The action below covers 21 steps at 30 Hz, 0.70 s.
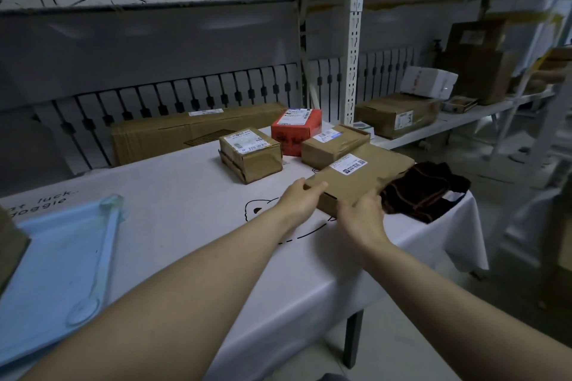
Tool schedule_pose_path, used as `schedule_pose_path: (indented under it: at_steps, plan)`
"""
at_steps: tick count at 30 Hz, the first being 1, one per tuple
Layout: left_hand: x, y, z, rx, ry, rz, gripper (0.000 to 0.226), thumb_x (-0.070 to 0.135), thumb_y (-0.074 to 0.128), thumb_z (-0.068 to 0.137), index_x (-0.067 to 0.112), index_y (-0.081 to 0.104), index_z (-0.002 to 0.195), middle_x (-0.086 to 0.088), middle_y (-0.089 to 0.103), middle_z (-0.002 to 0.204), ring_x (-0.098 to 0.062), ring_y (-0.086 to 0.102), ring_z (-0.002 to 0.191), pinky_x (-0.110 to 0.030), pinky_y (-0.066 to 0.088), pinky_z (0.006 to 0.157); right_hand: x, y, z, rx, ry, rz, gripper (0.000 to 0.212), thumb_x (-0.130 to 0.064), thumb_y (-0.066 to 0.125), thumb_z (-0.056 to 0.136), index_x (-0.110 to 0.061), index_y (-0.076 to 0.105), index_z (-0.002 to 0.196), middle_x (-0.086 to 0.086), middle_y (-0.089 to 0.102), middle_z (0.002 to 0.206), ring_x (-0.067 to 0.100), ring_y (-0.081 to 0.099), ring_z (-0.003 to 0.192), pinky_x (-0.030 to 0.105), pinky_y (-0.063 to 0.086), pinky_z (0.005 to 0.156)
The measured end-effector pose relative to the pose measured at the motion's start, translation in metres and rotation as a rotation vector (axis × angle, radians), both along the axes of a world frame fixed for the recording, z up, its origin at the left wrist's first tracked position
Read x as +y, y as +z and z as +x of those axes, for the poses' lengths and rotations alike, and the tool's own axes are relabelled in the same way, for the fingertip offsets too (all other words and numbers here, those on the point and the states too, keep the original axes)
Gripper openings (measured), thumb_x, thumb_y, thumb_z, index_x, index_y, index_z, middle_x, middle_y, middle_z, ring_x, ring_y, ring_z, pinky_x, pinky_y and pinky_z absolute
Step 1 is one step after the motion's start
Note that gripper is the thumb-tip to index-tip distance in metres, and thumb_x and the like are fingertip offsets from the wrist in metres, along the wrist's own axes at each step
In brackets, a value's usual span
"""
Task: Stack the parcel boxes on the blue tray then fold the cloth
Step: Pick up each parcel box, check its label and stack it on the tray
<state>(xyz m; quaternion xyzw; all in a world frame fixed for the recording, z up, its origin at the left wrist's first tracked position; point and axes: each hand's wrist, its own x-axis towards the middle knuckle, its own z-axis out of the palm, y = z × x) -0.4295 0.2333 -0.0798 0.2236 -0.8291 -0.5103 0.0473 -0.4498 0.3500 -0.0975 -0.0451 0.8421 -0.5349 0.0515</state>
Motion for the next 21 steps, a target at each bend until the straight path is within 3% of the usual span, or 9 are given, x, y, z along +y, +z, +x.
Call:
schedule_pose_path:
  at_steps: [4, 7, 9, 11, 13, 15, 18, 21]
  plan:
    - [-0.010, 0.002, 0.005, -0.034, 0.024, 0.030, 0.065, 0.041, 0.045, 0.100, 0.008, 0.025, 0.152, -0.004, 0.032, 0.156, -0.021, 0.035, 0.141, -0.021, 0.028, 0.102, -0.007, 0.005, 0.004, -0.043, -0.032, -0.002, 0.059, -0.008, 0.044, 0.096, 0.015, 0.021, 0.145, 0.031, 0.028, 0.151, 0.041, 0.028, 0.141, 0.043, 0.026, 0.115]
    - [-0.026, 0.000, 0.017, -0.021, 0.052, 0.085, 0.070, 0.046, 0.049, 0.096, 0.011, 0.025, 0.153, -0.007, 0.034, 0.156, -0.023, 0.036, 0.141, -0.033, 0.026, 0.117, -0.011, 0.006, 0.012, -0.074, -0.040, 0.019, 0.054, -0.013, 0.045, 0.096, 0.011, 0.028, 0.142, 0.026, 0.029, 0.148, 0.041, 0.029, 0.135, 0.040, 0.029, 0.112]
    - [-0.033, -0.002, 0.024, -0.030, 0.063, 0.044, 0.082, 0.060, 0.052, 0.085, 0.016, 0.032, 0.151, -0.004, 0.034, 0.156, -0.023, 0.038, 0.140, -0.040, 0.027, 0.117, -0.015, 0.006, 0.021, -0.100, -0.029, -0.002, 0.058, -0.018, 0.050, 0.095, 0.006, 0.028, 0.143, 0.024, 0.024, 0.148, 0.039, 0.026, 0.135, 0.041, 0.030, 0.109]
    - [-0.043, -0.007, 0.028, -0.050, 0.114, -0.008, 0.094, 0.076, 0.049, 0.060, 0.023, 0.055, 0.137, -0.001, 0.042, 0.150, -0.023, 0.044, 0.134, -0.040, 0.033, 0.114, -0.017, 0.008, 0.030, -0.128, -0.044, -0.054, 0.062, -0.023, 0.056, 0.092, 0.002, 0.029, 0.143, 0.021, 0.024, 0.145, 0.038, 0.028, 0.134, 0.042, 0.033, 0.107]
    - [-0.047, -0.002, 0.039, -0.040, 0.192, -0.058, 0.082, 0.078, 0.047, 0.048, 0.022, 0.075, 0.102, -0.004, 0.061, 0.127, -0.024, 0.056, 0.118, -0.037, 0.043, 0.104, -0.016, 0.009, 0.035, -0.158, -0.076, -0.124, 0.061, -0.026, 0.057, 0.091, -0.001, 0.033, 0.141, 0.017, 0.025, 0.143, 0.039, 0.033, 0.131, 0.043, 0.036, 0.103]
    - [-0.049, 0.006, 0.055, 0.005, 0.259, -0.083, 0.062, 0.073, 0.053, 0.058, 0.017, 0.070, 0.077, -0.010, 0.070, 0.100, -0.029, 0.063, 0.102, -0.034, 0.049, 0.092, -0.014, 0.010, 0.036, -0.194, -0.095, -0.212, 0.058, -0.026, 0.055, 0.090, -0.004, 0.036, 0.141, 0.012, 0.027, 0.140, 0.036, 0.039, 0.125, 0.042, 0.040, 0.100]
    - [-0.055, 0.012, 0.078, 0.077, 0.329, -0.077, 0.034, 0.048, 0.067, 0.082, 0.015, 0.058, 0.080, -0.004, 0.065, 0.086, -0.023, 0.061, 0.089, -0.035, 0.051, 0.085, -0.016, 0.010, 0.044, -0.257, -0.075, -0.292, 0.057, -0.028, 0.055, 0.090, -0.007, 0.039, 0.141, 0.008, 0.030, 0.133, 0.030, 0.044, 0.110, 0.041, 0.043, 0.095]
    - [-0.059, 0.015, 0.101, 0.061, 0.342, -0.035, 0.028, 0.037, 0.070, 0.085, 0.014, 0.054, 0.084, -0.001, 0.057, 0.081, -0.015, 0.053, 0.072, -0.028, 0.041, 0.061, -0.023, 0.010, 0.061, -0.295, -0.087, -0.345, 0.059, -0.027, 0.060, 0.087, -0.017, 0.038, 0.141, 0.009, 0.032, 0.133, 0.031, 0.045, 0.111, 0.041, 0.045, 0.094]
